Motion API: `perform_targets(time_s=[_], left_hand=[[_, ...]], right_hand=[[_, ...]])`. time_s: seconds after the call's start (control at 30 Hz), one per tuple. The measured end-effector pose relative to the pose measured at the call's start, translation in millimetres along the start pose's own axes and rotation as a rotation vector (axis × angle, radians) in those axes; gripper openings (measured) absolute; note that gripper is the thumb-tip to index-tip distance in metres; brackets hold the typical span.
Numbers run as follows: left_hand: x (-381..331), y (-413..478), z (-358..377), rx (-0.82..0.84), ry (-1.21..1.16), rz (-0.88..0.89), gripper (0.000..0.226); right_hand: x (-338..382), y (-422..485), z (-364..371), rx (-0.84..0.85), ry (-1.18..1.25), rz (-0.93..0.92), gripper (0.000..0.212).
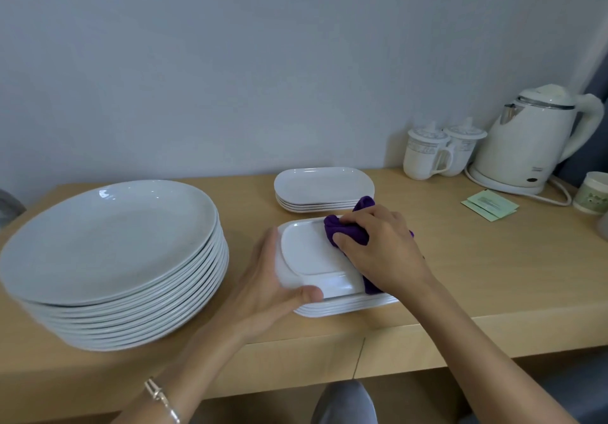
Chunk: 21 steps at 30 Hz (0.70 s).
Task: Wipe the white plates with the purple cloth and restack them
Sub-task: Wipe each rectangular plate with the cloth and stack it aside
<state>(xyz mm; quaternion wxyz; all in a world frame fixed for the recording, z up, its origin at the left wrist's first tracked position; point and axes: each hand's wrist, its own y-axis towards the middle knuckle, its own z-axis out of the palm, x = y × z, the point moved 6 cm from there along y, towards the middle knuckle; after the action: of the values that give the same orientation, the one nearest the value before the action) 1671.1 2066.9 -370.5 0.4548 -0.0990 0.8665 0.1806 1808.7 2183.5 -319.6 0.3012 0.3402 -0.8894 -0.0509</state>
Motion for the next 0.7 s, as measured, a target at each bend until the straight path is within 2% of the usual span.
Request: perform_targets(time_s=[0.17,0.3,0.43,0.5,0.6,0.7], left_hand=[[7,2,7,-0.038,-0.062,0.016,0.112],[3,-3,8,-0.041,0.026,-0.039,0.099],[-5,-1,11,-0.106,-0.025,0.033,0.087],[-6,-3,10,-0.12,-0.048,0.032,0.086],[-2,-7,7,-0.078,-0.015,-0.026,0.089],[1,-9,5,-0.057,0.048,-0.07,0.084]], right_hand=[[0,-3,3,-0.032,-0.066,0.012,0.037],[15,-1,11,-0.067,-0.095,0.004,0.035],[60,-10,38,-0.001,-0.046,-0.209,0.039],[65,-15,39,0.003,-0.041,-0.247,0.039],[36,-12,19,-0.008,-0.033,-0.203,0.034],[-13,-3,-11,-0.088,-0.096,-0.042,0.034]])
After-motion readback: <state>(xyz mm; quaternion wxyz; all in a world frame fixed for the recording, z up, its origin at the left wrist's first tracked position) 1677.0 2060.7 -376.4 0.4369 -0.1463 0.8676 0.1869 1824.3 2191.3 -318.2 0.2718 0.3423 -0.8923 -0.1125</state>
